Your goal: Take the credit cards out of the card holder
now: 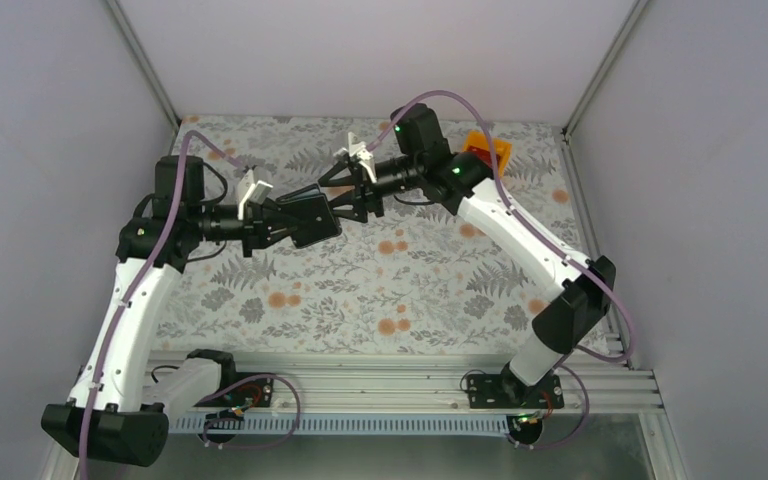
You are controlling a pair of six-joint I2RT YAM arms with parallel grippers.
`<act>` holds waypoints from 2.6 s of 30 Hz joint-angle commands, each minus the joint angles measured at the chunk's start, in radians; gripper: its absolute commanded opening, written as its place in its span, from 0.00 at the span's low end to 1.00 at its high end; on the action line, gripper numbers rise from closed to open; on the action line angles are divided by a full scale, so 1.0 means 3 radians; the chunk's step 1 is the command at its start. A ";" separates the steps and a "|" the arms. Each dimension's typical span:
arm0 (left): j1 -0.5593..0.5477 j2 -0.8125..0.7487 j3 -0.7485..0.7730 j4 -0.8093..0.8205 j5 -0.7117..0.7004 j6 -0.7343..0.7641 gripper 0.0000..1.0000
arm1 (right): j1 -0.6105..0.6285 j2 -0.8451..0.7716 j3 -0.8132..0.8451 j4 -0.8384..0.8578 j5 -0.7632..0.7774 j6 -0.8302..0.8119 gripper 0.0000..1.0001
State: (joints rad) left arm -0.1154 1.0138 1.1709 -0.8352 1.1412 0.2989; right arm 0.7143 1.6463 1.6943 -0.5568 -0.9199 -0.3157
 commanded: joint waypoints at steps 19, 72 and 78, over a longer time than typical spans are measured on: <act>-0.0084 -0.0076 0.0295 -0.0207 0.0132 0.0685 0.02 | 0.0226 -0.0055 0.0074 -0.0171 -0.0293 -0.0010 0.83; 0.0119 0.0277 0.0496 0.0633 -0.1369 -0.0842 1.00 | 0.0603 -0.0145 0.0240 0.0382 0.3060 0.2157 0.04; 0.0133 0.0362 0.0529 0.0670 -0.1165 -0.0879 1.00 | 0.0609 -0.0031 0.0370 0.0414 0.2913 0.2162 0.04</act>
State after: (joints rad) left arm -0.0822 1.1030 1.3197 -0.6662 0.7563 0.0639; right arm 0.8864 1.6226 1.7550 -0.4637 -0.0448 0.3229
